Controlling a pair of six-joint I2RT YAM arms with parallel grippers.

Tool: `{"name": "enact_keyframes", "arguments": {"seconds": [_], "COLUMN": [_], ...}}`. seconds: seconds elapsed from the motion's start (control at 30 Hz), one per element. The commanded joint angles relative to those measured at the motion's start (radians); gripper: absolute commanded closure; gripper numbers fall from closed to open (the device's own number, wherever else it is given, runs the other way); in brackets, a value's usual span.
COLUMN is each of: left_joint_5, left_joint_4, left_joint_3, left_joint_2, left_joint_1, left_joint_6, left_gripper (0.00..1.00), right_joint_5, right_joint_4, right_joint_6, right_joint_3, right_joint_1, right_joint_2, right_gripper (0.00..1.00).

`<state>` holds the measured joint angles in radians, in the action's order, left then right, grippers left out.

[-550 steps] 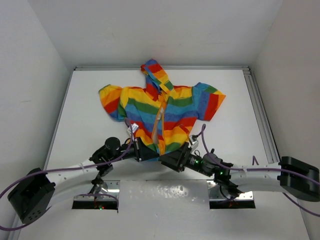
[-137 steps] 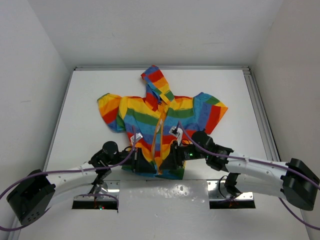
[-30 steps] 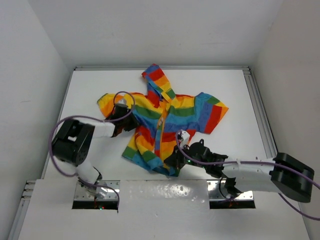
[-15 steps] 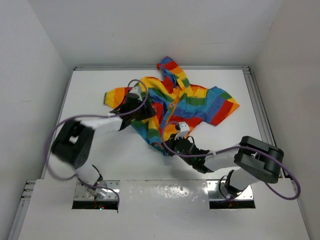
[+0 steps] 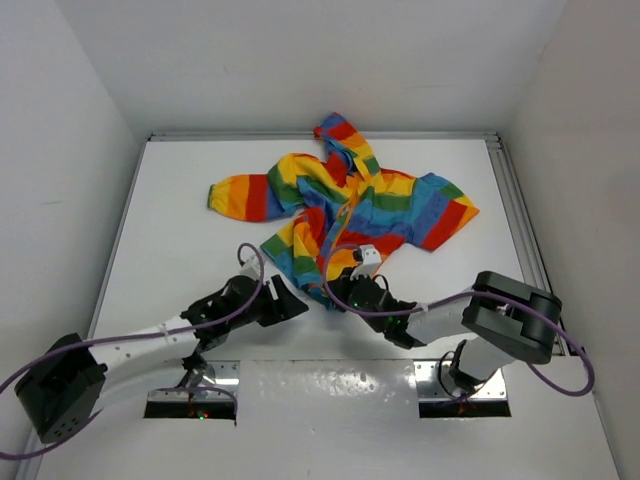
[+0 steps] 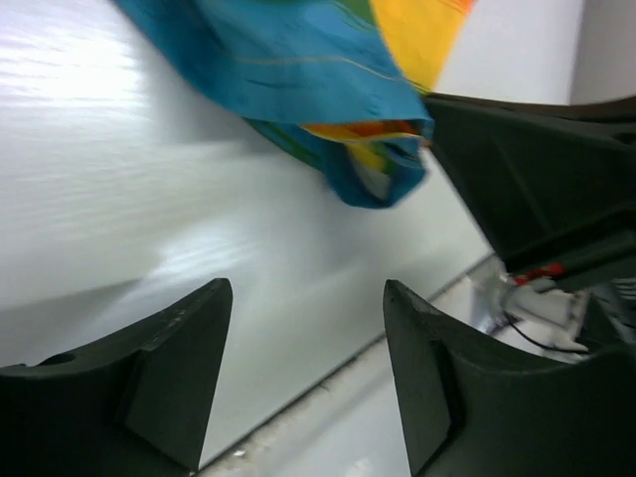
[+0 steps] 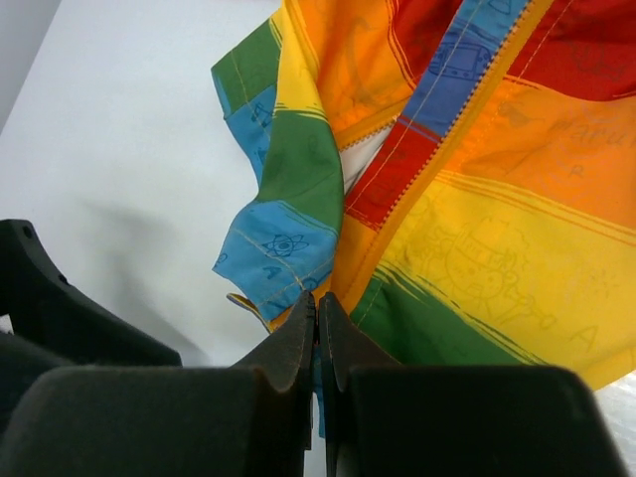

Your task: Zip up the jacket

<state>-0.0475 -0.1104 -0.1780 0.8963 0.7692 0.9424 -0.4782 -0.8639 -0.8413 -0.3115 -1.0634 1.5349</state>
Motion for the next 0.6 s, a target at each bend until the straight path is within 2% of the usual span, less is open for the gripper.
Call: {"name": "enact_keyframes", "arguments": {"seconds": [0.0,0.23,0.47,0.57], "left_joint_5": [-0.048,-0.068,-0.005,0.014], "left_joint_4": [-0.217,-0.489,-0.511,-0.537], "left_joint_3": [-0.022,0.017,-0.009,-0.009], "left_joint_2": [0.064,0.216,0.277,0.291], "left_joint_1": [0.056,0.102,0.104,0.104], "left_joint_6": [0.11,0.18,0.194,0.211], "left_gripper": [0.39,0.38,0.41,0.49], "right_joint_5": [-0.051,-0.053,-0.027,-0.04], "right_joint_4": [-0.034,0.032,0.035,0.045], "right_joint_6": [0.002,0.027,0.025,0.027], "right_joint_3": [0.003,0.006,0.04,0.055], "right_joint_1": [-0.029,-0.084,-0.09,-0.09], "right_joint_2": [-0.025,-0.073,-0.094,-0.111], "right_gripper": [1.0,1.0,1.0,1.0]}}
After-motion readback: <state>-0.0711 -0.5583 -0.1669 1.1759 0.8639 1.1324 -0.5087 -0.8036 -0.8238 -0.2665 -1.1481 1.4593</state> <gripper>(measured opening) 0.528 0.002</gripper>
